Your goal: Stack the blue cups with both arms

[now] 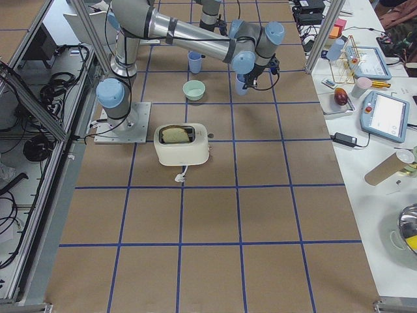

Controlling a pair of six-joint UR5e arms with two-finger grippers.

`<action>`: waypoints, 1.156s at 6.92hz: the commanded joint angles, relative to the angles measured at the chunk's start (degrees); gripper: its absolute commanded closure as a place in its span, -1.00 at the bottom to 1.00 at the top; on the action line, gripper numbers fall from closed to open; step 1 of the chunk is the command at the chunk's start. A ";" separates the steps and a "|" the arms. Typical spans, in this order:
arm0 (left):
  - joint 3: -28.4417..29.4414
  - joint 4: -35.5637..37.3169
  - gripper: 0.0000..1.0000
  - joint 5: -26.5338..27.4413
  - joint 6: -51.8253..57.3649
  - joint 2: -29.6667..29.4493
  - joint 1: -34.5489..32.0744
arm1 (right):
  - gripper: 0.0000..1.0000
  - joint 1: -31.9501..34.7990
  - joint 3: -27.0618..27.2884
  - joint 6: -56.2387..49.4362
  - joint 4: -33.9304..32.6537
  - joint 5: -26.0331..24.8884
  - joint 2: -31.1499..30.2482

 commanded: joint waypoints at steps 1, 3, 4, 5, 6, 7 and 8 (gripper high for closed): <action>6.08 -8.01 -1.00 0.60 12.38 5.22 9.29 | 1.00 2.95 0.13 0.04 6.39 1.53 -2.86; 6.19 -7.42 -1.00 0.79 32.41 9.97 19.66 | 1.00 6.44 2.75 5.97 7.48 2.60 -6.54; 5.92 -7.24 -1.00 0.70 33.63 12.43 21.80 | 1.00 10.47 4.07 12.19 7.48 2.69 -8.82; 5.40 -4.89 -1.00 0.87 33.82 14.02 22.43 | 1.00 14.17 5.74 15.73 7.56 2.69 -10.93; 2.87 -3.21 -1.00 2.18 34.00 14.90 23.22 | 1.00 17.60 8.28 19.86 7.48 2.86 -12.60; 0.24 -1.80 -1.00 6.02 33.91 16.04 23.23 | 1.00 20.94 11.00 22.86 6.69 2.95 -14.36; -0.75 -1.01 -1.00 6.23 33.74 16.66 23.31 | 1.00 23.58 13.99 26.19 3.99 3.04 -15.34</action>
